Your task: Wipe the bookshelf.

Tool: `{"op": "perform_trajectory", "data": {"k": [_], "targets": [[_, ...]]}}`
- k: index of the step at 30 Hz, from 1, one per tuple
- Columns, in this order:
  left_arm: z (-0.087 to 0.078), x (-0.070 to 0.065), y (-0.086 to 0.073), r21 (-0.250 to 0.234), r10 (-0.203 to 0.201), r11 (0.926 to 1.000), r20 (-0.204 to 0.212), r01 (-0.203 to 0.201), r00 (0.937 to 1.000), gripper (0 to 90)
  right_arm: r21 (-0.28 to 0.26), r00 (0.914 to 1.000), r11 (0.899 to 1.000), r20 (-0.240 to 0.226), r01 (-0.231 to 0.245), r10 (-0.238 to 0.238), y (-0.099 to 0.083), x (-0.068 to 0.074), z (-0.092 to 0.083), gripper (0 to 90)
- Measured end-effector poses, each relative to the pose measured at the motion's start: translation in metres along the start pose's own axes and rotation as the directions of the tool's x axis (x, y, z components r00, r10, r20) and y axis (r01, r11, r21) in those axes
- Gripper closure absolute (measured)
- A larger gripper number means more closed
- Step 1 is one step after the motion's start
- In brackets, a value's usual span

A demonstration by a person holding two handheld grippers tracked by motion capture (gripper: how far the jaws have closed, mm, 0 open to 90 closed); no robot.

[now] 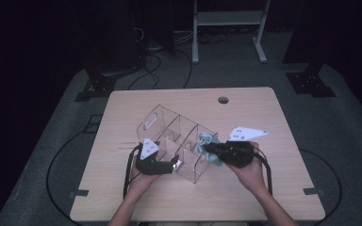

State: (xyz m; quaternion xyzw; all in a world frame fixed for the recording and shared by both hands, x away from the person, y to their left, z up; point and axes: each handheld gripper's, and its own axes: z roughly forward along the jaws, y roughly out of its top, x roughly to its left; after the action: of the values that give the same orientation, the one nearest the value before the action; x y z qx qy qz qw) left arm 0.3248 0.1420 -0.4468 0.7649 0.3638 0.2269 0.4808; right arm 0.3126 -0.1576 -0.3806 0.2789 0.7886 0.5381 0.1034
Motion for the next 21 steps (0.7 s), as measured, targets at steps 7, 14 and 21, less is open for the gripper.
{"op": "perform_trajectory", "data": {"k": [7,14,21], "targets": [[0.0,0.0,0.0,-0.003,0.001,1.0,0.001,-0.001,1.0,6.7,0.025,0.9972,0.998,-0.051,0.055,-0.054,-0.004,0.026,0.005,85.1],[0.0,0.0,0.0,-0.003,0.001,1.0,0.003,-0.001,1.0,6.6,0.011,0.9998,1.0,0.005,0.018,-0.018,-0.006,0.013,-0.001,85.1],[0.0,0.0,0.0,0.0,0.002,1.0,0.0,-0.002,1.0,6.6,0.022,0.9962,0.997,-0.045,0.075,-0.074,-0.016,0.036,0.003,85.2]]}}
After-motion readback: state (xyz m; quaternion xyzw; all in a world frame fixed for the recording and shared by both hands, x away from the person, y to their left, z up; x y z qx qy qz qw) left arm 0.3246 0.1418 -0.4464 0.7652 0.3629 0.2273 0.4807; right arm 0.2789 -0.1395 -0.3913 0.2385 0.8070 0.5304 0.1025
